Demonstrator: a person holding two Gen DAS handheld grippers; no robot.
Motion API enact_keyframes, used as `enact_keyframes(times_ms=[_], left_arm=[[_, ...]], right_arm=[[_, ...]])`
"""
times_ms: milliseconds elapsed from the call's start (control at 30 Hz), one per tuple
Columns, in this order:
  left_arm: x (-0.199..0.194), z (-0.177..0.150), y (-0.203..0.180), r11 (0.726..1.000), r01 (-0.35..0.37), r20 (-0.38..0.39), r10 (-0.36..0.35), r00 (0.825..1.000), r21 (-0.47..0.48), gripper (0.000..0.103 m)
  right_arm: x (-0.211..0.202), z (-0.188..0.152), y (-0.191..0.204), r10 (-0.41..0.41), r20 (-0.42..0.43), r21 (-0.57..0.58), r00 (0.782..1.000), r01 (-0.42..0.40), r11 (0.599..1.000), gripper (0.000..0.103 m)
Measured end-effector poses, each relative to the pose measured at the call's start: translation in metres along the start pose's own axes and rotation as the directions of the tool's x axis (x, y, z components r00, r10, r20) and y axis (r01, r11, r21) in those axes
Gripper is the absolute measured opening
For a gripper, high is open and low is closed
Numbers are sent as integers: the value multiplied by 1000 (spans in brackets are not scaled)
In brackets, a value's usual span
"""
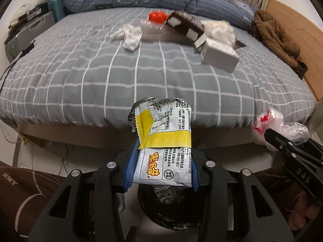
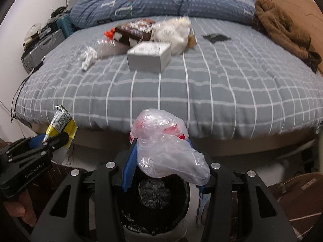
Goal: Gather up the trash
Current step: 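Carry the wrapper and plastic bag with both tools over the floor trash bin, then open the right tool to drop the bag while the left tool drops the wrapper into the bin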
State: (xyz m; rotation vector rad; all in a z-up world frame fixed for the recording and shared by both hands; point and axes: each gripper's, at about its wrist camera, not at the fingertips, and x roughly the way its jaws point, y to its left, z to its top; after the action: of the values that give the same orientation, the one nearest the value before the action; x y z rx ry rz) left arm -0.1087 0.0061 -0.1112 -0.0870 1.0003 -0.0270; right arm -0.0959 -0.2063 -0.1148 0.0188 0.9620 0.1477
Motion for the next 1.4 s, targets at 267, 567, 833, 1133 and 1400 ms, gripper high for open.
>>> enact_keyframes(times_ms=[267,567,833,1133,1400], left_arm=[[28,-16,6,1000,-4,-60,4,998,-2,42],[62,-32,10,1000,11,-149,-11,989,1,42],[86,-51,24,1000,-7,-222,7,975,1,42],[89,-60,34,1000,-14,-246,13,969,-3,42],[95,-56,12,999,9,-257,0,966,33,42]], right_arm=[[36,-19,2,-8,-107,-20,994,6,1000,46],[78,-39,4,-16,-230,-34,973,8,999,46],[104,-50,11,-25,-306,-53,952,9,999,46],[111,-54,18,-26,-292,-57,956,9,998,62],[99,-50,-5,-56,-251,-16,967,53,998,86]])
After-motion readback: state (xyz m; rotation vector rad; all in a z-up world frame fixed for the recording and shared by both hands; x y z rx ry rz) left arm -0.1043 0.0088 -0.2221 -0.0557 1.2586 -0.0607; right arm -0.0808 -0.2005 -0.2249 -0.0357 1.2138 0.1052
